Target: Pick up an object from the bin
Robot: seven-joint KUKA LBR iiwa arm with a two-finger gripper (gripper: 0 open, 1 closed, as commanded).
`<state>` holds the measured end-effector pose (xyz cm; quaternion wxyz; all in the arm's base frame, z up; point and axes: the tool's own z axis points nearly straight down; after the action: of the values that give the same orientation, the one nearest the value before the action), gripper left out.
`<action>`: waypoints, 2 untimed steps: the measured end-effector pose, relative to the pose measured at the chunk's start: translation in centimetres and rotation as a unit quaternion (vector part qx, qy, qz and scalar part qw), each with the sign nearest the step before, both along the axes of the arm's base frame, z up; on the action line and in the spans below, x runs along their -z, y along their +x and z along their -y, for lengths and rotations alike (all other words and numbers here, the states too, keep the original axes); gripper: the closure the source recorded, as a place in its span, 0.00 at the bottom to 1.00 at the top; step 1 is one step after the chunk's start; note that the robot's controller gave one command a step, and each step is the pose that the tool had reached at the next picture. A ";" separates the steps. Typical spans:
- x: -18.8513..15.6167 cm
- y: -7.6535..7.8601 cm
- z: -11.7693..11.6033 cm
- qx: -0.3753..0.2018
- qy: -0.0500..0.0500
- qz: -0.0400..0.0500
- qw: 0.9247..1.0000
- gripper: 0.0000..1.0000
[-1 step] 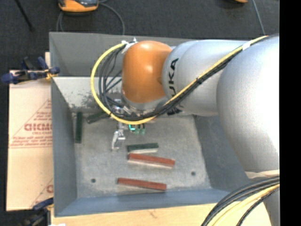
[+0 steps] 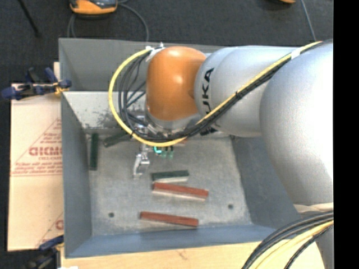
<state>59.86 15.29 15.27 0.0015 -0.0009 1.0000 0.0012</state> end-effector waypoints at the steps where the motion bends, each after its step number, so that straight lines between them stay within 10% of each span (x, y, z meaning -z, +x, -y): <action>1: 5.1 -3.5 6.8 -0.097 -0.001 -0.002 0.995 1.00; 2: 5.4 -3.5 6.8 -0.096 -0.001 0.000 0.995 0.00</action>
Offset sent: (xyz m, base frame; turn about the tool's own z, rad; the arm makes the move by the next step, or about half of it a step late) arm 0.0000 0.0000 0.0000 0.0000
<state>56.33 8.44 9.92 0.0019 -0.0967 0.9953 0.0008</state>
